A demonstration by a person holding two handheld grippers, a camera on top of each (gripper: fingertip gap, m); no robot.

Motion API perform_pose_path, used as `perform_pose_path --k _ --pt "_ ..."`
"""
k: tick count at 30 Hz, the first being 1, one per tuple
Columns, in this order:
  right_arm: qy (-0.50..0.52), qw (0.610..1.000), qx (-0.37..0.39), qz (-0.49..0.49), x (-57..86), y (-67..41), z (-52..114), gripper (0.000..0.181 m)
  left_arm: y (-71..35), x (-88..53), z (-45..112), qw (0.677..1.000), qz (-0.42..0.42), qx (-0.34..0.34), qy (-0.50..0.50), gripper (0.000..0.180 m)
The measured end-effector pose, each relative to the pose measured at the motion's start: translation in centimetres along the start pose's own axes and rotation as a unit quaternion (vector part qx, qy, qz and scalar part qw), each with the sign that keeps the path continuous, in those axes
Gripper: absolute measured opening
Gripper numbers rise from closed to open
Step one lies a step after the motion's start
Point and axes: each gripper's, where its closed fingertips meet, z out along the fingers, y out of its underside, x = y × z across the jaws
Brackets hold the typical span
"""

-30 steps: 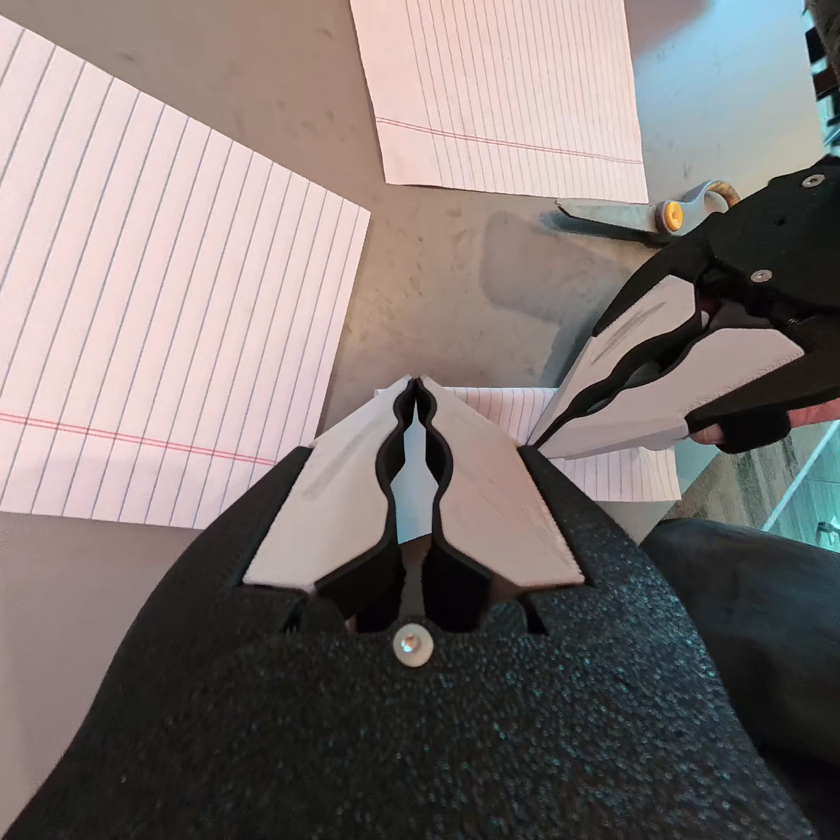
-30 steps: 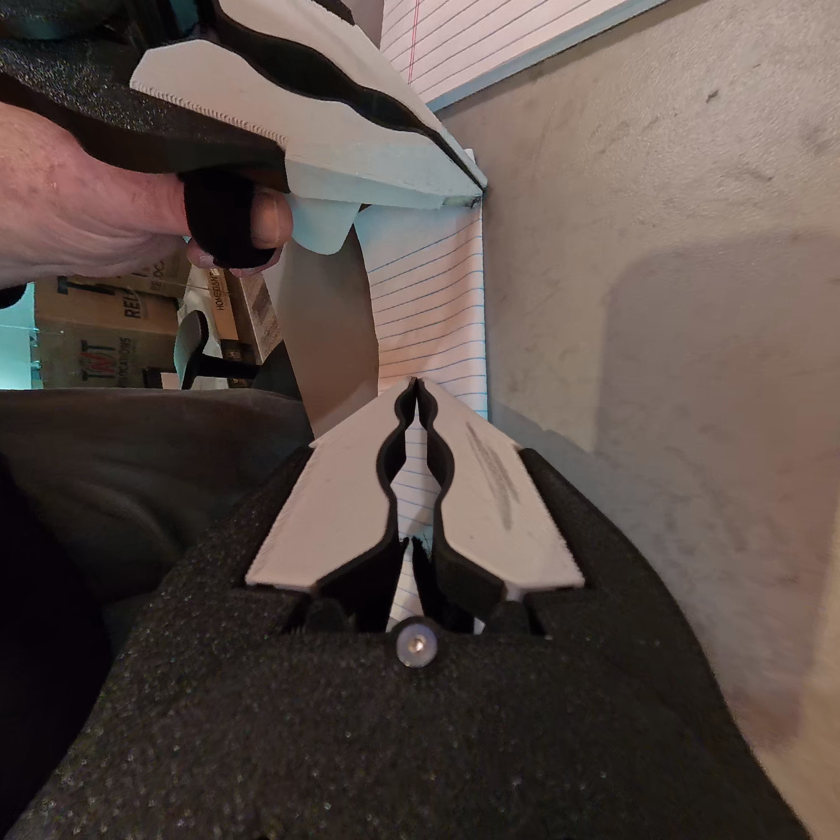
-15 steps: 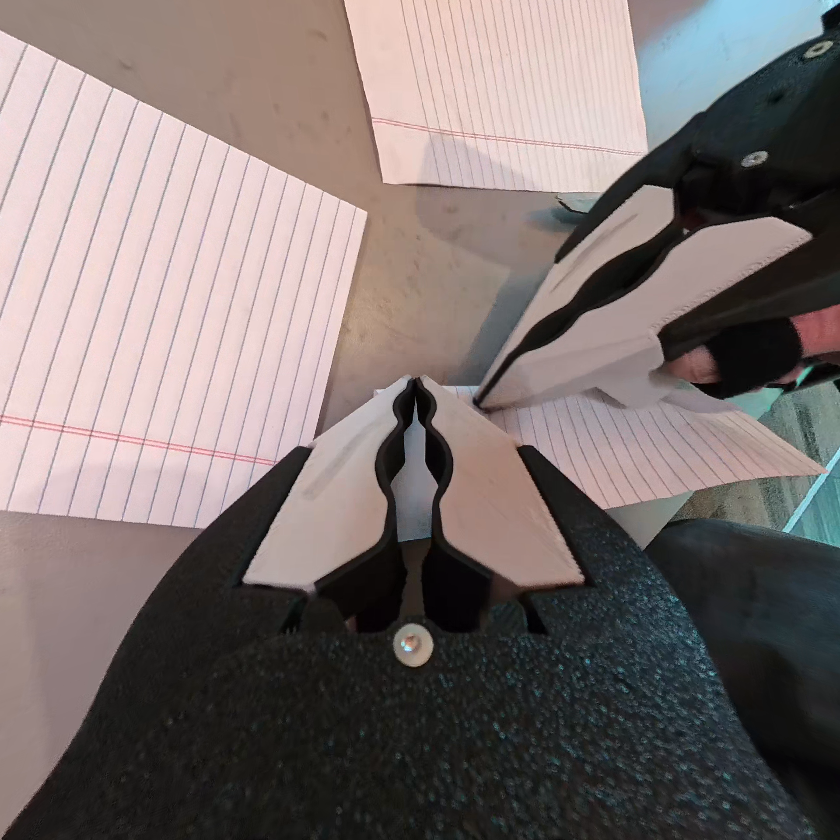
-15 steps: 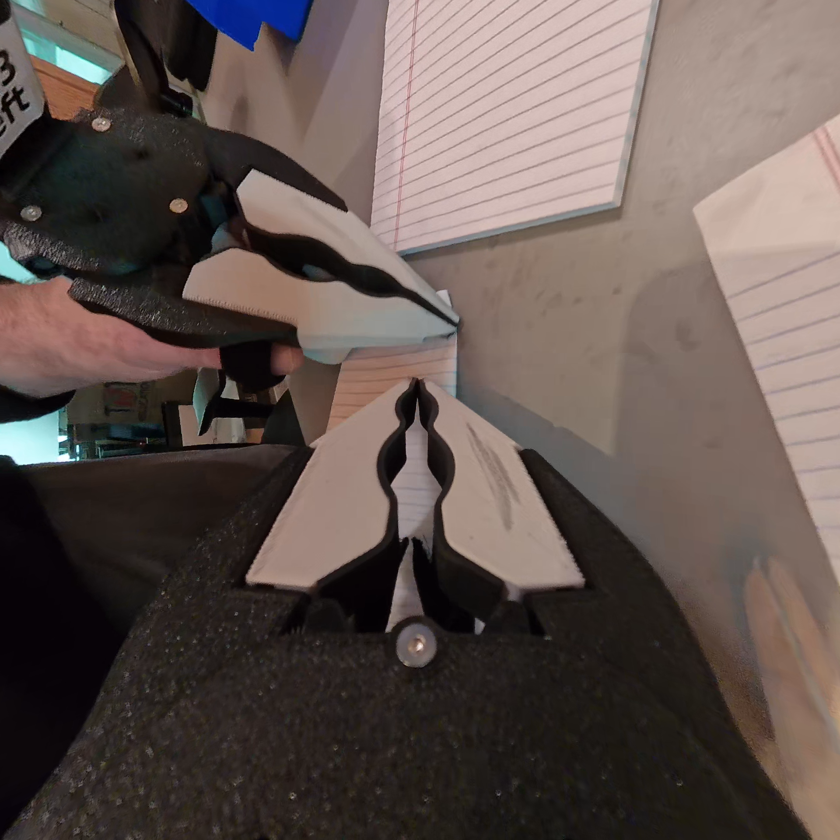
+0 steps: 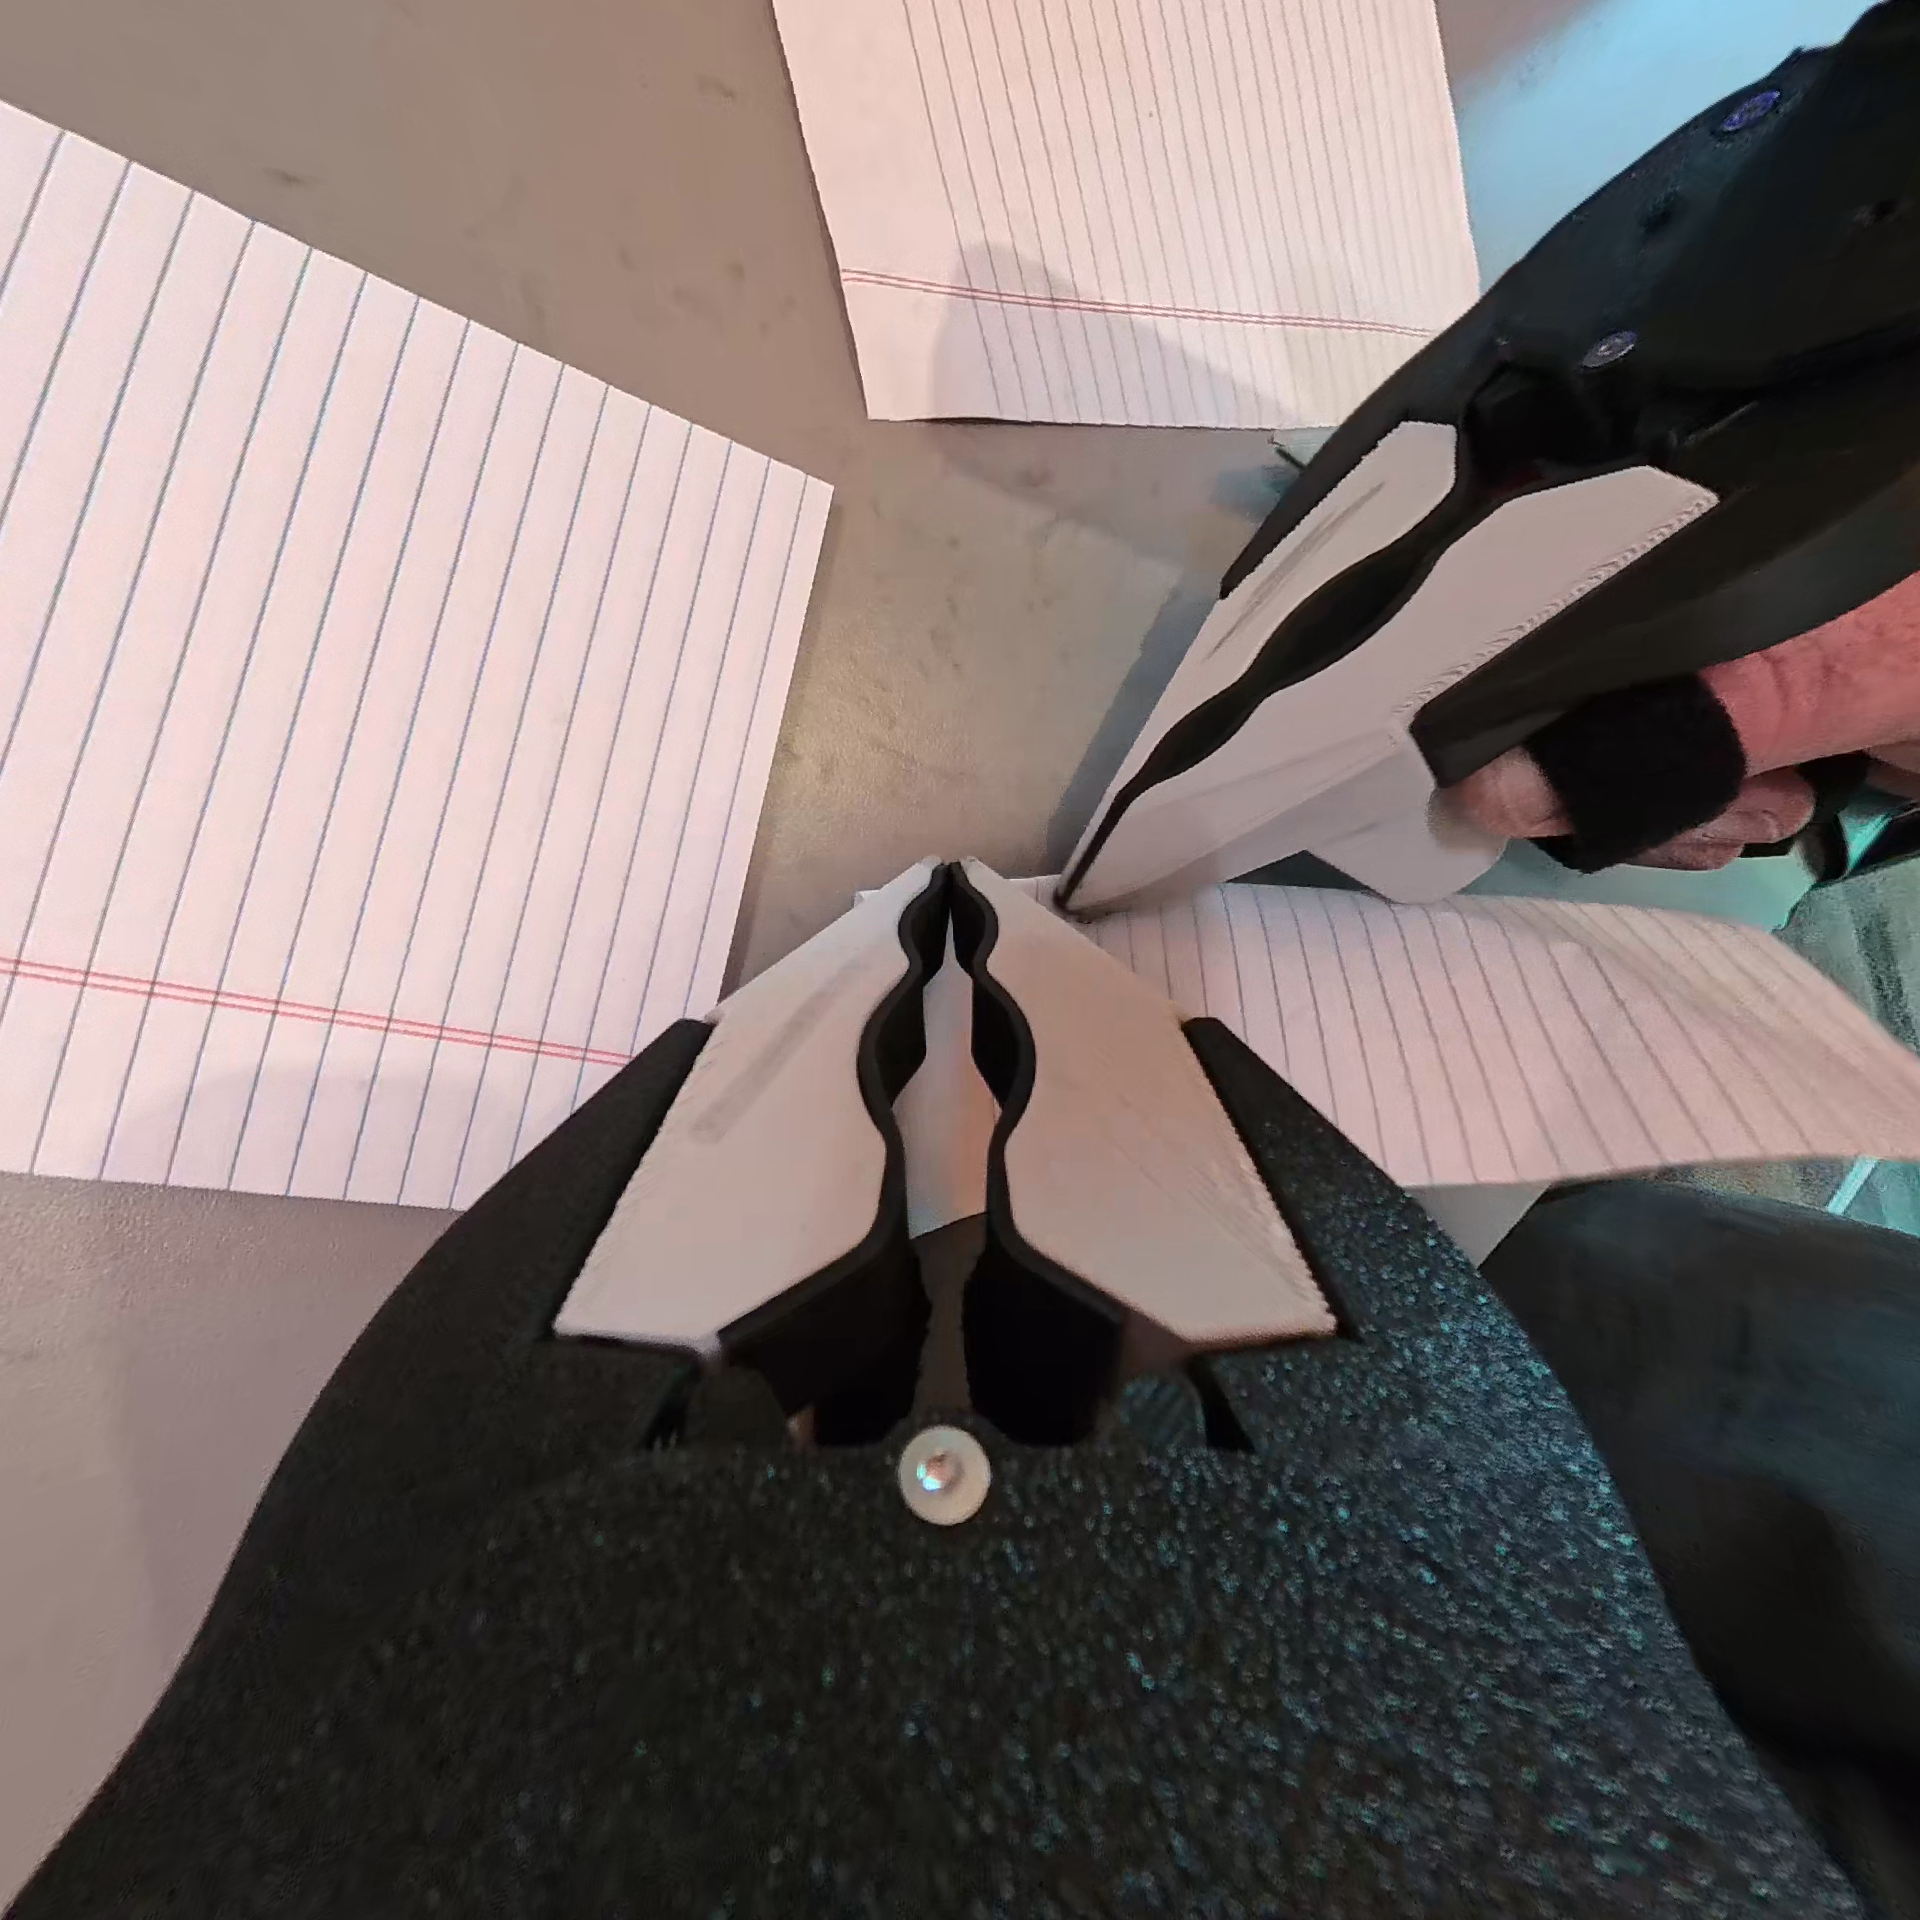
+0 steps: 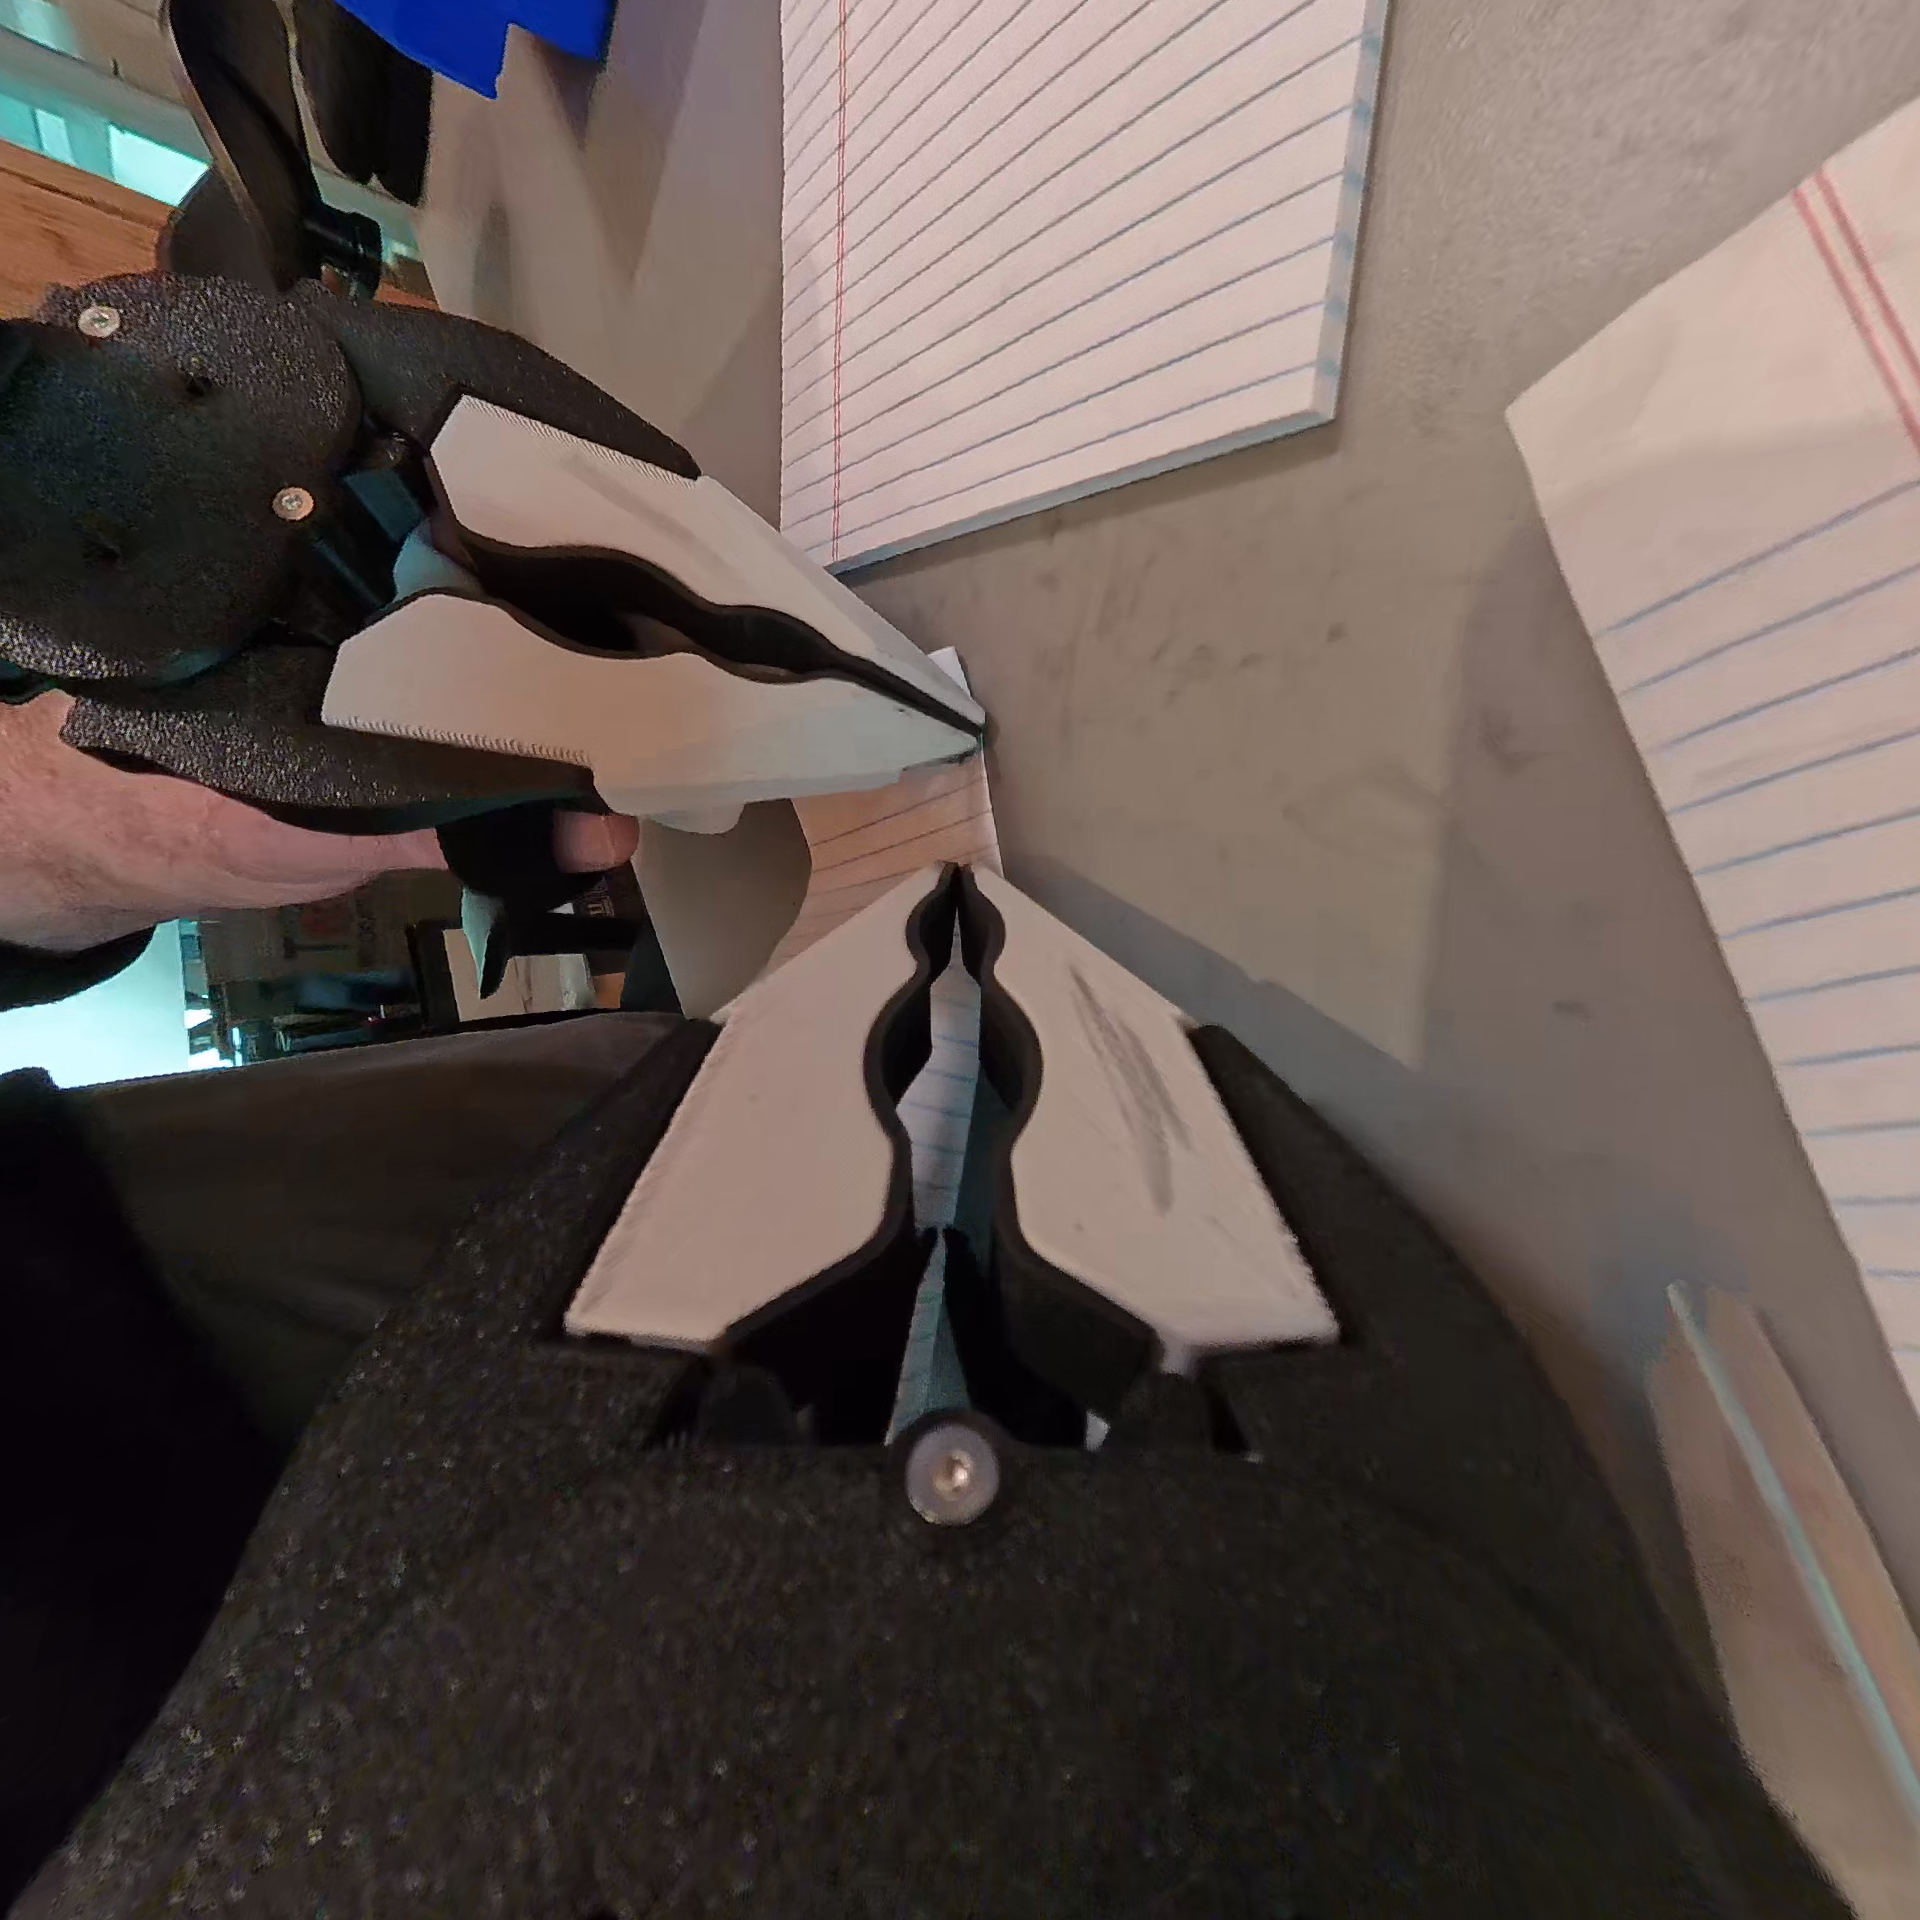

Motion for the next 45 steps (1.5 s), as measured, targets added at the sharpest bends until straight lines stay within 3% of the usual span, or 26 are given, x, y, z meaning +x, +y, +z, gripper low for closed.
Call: perform_pose_path --k 32,36,45 --pt "0.028 0.998 -0.044 -0.038 0.5 3.6 -3.7 0.000 0.0 0.1 0.0 1.000 -0.006 -0.012 -0.010 0.000" --pt "0.027 0.997 -0.044 -0.062 -0.4 4.2 -3.8 0.000 0.3 0.6 -0.1 1.000 0.002 -0.017 -0.008 0.007" --pt "0.038 0.991 -0.080 -0.097 -1.2 7.3 -2.4 0.000 0.4 0.2 -0.1 1.000 0.011 -0.011 -0.026 0.000"
